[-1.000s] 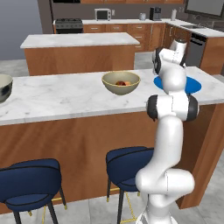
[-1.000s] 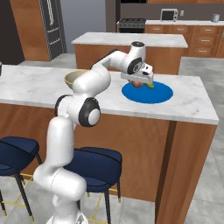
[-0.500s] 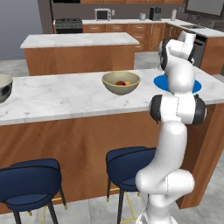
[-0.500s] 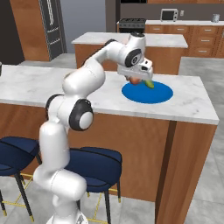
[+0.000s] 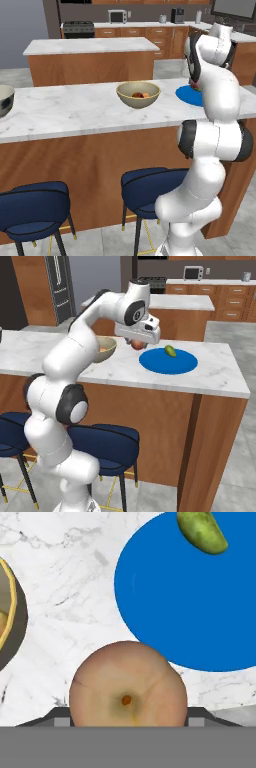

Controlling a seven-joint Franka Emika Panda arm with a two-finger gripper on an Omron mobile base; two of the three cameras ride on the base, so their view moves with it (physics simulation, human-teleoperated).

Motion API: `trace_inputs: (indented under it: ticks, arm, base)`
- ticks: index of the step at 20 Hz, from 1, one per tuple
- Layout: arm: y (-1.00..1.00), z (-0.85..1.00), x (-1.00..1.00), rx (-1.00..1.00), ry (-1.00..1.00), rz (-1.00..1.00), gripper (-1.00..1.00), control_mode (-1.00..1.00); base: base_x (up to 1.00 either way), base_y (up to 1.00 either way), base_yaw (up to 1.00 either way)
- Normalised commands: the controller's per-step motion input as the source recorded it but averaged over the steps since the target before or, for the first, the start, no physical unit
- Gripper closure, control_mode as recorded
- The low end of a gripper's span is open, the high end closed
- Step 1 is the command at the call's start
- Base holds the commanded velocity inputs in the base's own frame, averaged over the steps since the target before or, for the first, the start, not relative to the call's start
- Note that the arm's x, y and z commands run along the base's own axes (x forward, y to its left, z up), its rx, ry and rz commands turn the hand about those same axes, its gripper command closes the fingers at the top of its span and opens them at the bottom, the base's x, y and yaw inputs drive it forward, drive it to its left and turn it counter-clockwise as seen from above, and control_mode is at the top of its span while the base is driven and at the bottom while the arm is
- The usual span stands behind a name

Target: Take the fruits from the plate on the dining counter and place two fruits in each bowl.

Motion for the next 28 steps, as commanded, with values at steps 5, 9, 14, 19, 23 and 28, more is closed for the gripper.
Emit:
trace_inputs:
  ticks: [5,9,14,19,23,28]
  arm:
    - [0.88,0.27,-1.0,-0.01,0.0,0.0,1.0,-1.0]
    - [0.9,0.38,-0.82,0.0,0.0,0.0,1.0,-1.0]
    - [0.68,0.21,-0.73,0.0,0.01,0.0,1.0,-1.0]
    - [0.44,0.04,-0.77,-0.02,0.0,0.01,1.0,-1.0]
    - [0.04,0.0,-0.04,0.0,0.0,0.0,1.0,-1.0]
    - [-0.04,0.0,-0.07,0.0,0.0,0.0,1.0,-1.0]
  base:
    - [0.0,0.0,0.0]
    - [0.0,0.0,0.0]
    - [0.0,0.0,0.0]
    - [0.0,0.0,0.0]
    - [0.0,0.0,0.0]
    - [0.0,0.0,0.0]
